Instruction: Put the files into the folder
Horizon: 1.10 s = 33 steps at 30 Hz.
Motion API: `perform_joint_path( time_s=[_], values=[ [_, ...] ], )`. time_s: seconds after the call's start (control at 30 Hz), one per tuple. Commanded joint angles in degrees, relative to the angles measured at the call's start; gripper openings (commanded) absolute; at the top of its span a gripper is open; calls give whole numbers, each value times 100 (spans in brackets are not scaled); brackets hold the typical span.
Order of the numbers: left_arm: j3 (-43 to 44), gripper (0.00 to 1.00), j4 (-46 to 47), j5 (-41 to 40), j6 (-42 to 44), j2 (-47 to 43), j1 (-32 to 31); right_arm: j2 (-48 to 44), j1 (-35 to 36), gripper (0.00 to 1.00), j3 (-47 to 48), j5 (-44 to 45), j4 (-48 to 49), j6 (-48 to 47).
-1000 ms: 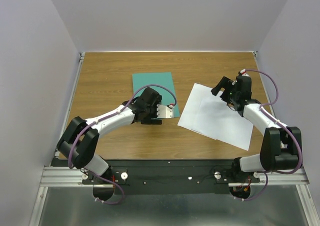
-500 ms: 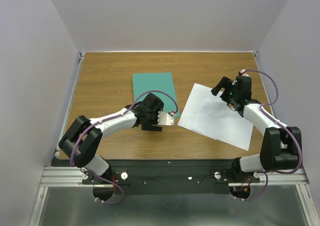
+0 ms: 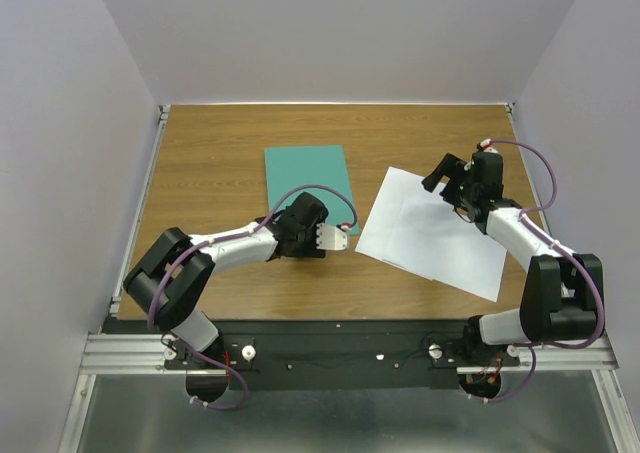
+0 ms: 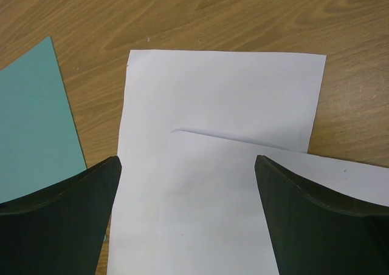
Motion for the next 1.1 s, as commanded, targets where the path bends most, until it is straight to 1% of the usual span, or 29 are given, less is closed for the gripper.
perform_joint_path(
  time_s=[0.0,0.17,0.23,0.27,0.3,0.37,0.43,0.47,0.53,0.63,0.67,0.73,0.77,0.83,0.97,1.0,1.07],
  values=[
    [-126,80,274,-288,-33,24,-68,37,-15,100,157,-141,3,-23],
    [-213,71,415,-394,-6,147,-77,11,-15,100,157,-177,3,-23],
    [-223,69,442,-376,-15,165,-94,-24,-15,100,157,-212,3,-32],
    [-231,66,450,-376,-6,156,-111,-25,-24,100,157,-221,3,-23],
    [-231,66,459,-385,-15,165,-112,-33,-16,100,157,-264,3,-23],
    [-231,60,503,-411,-41,165,-112,-33,-15,100,166,-291,3,-23],
    [-240,58,512,-411,-33,148,-112,-16,-15,100,166,-352,3,-14],
    [-249,53,512,-411,-32,156,-112,2,-15,100,166,-370,3,-23],
    [-258,48,512,-403,-32,148,-120,19,-15,100,174,-431,3,-6],
    [-266,36,547,-403,-24,156,-120,28,-7,100,174,-519,3,3],
    [-258,29,556,-403,-24,156,-120,28,-15,100,174,-537,3,3],
    [-258,20,582,-394,-32,139,-120,19,-16,100,166,-616,3,29],
    [-249,12,582,-385,-50,130,-120,28,-15,100,174,-660,3,38],
    [-231,1,600,-394,-102,86,-120,28,-15,100,192,-879,3,73],
    [-223,0,994,-613,-339,-54,-112,54,-15,100,288,-1529,3,310],
    [-231,0,995,-640,-375,-81,-120,72,-7,100,349,-1861,3,485],
    [-249,0,1249,-675,-541,-134,-112,160,107,100,385,-2109,56,688]
  ],
)
